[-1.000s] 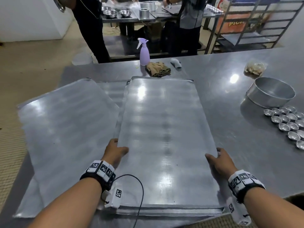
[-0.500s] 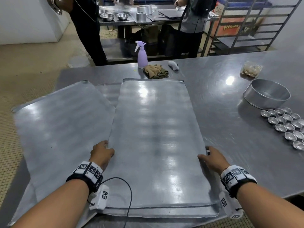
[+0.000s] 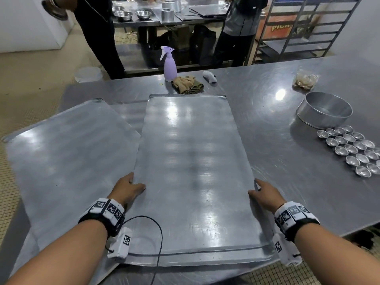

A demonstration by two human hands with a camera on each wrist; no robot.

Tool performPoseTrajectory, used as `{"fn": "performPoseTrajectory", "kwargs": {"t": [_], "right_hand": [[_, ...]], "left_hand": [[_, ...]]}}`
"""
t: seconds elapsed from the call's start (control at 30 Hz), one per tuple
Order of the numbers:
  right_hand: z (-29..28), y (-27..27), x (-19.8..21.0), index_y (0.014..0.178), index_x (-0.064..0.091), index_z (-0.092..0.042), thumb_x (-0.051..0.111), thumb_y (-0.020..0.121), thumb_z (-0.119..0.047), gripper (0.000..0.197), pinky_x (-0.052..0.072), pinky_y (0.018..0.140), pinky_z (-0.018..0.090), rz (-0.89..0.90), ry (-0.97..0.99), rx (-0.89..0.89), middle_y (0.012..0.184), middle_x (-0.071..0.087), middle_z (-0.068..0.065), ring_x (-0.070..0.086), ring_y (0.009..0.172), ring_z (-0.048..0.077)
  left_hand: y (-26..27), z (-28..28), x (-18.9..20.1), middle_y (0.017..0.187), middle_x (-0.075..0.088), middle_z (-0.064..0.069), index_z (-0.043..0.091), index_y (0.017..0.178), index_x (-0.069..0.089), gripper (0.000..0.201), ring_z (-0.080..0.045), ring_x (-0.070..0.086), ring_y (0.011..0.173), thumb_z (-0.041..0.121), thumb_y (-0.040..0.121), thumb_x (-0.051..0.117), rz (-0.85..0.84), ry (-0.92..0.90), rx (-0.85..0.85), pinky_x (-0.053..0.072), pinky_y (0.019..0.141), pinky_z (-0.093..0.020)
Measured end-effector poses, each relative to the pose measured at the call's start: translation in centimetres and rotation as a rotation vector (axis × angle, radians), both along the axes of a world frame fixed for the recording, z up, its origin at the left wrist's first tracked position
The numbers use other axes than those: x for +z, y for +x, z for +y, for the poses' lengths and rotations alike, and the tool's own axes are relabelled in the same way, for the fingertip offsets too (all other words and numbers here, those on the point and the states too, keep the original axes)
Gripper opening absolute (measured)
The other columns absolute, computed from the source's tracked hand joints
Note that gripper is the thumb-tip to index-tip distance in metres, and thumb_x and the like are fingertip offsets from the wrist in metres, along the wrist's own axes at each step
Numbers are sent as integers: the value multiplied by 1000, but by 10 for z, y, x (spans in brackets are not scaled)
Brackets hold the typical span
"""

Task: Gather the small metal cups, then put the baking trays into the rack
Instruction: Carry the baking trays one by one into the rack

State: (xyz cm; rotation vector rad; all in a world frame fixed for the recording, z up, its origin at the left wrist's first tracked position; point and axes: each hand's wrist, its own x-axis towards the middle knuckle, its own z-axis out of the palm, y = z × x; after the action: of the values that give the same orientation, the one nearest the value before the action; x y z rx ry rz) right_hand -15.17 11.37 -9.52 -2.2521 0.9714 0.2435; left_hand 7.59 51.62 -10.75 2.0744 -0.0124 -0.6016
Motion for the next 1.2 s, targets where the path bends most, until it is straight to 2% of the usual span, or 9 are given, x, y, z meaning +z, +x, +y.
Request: {"fn": "performPoseTrajectory", "kwargs": {"t": [0.37, 0.47, 0.57, 0.8, 0.9, 1.03, 1.07, 1.13, 1.2], "right_hand": [[-64, -38, 5, 140, 52, -10, 64, 95, -20, 48, 40, 103, 36, 90, -73, -80, 142, 55, 14, 54, 127, 35], [-91, -55, 1, 133, 59, -14, 71, 90, -25, 46, 44, 101, 38, 48, -33, -109, 135, 62, 10, 58, 121, 33], [-120, -71, -4, 124, 65, -17, 76, 84, -26, 42, 48, 95, 37, -2, -7, -118, 123, 69, 8, 63, 112, 30], [-210, -94, -10, 113, 70, -19, 77, 79, -27, 36, 51, 95, 40, -43, -28, -10, 113, 73, 5, 67, 107, 27], [-240, -97, -5, 108, 73, -18, 77, 79, -25, 30, 51, 93, 38, -64, -49, 51, 108, 74, 5, 68, 105, 26], [-265, -98, -3, 107, 73, -16, 75, 81, -23, 28, 50, 90, 34, -44, -71, 151, 108, 74, 5, 67, 105, 27], [-269, -98, -4, 107, 73, -15, 75, 81, -21, 27, 50, 89, 34, -40, -70, 173, 108, 74, 5, 67, 105, 27], [-274, -100, -3, 105, 72, -14, 75, 81, -16, 24, 49, 88, 33, -41, -52, 212, 108, 74, 6, 67, 105, 27], [-279, -102, -3, 99, 71, -19, 74, 80, -13, 20, 49, 87, 33, -43, -36, 232, 105, 74, 6, 68, 102, 25]], "left_hand": [[-31, -64, -9, 90, 77, 1, 24, 95, 71, 28, -23, 73, 86, 27, 67, 71, -6, 15, -94, 60, 84, -48], [-43, -85, -13, 90, 76, 2, 24, 94, 71, 31, -22, 73, 86, 32, 64, 71, -26, 31, -123, 59, 86, -48], [-62, -112, -5, 91, 76, 3, 25, 93, 72, 21, -20, 72, 88, 25, 72, 73, -59, 49, -116, 58, 89, -45], [-110, -178, 3, 96, 76, 1, 35, 88, 68, 19, -22, 71, 91, 22, 76, 76, -108, 75, -101, 56, 92, -41], [-130, -203, 2, 96, 76, 0, 30, 90, 70, 18, -22, 71, 92, 27, 72, 74, -139, 124, -62, 55, 93, -40], [-157, -229, 2, 76, 61, 2, 22, 71, 58, 24, -22, 60, 79, 8, 85, 73, -154, 184, 68, 45, 75, -29], [-162, -232, -1, 77, 60, 0, 17, 72, 58, 22, -24, 59, 80, 8, 84, 74, -157, 208, 89, 43, 72, -29], [-173, -235, -1, 93, 66, -7, 12, 91, 63, 17, -27, 62, 90, 10, 82, 77, -137, 179, 132, 50, 83, -35], [-180, -237, -5, 110, 69, -8, 10, 113, 63, 43, -28, 65, 101, 21, 75, 81, -104, 125, 148, 51, 98, -42]]}}
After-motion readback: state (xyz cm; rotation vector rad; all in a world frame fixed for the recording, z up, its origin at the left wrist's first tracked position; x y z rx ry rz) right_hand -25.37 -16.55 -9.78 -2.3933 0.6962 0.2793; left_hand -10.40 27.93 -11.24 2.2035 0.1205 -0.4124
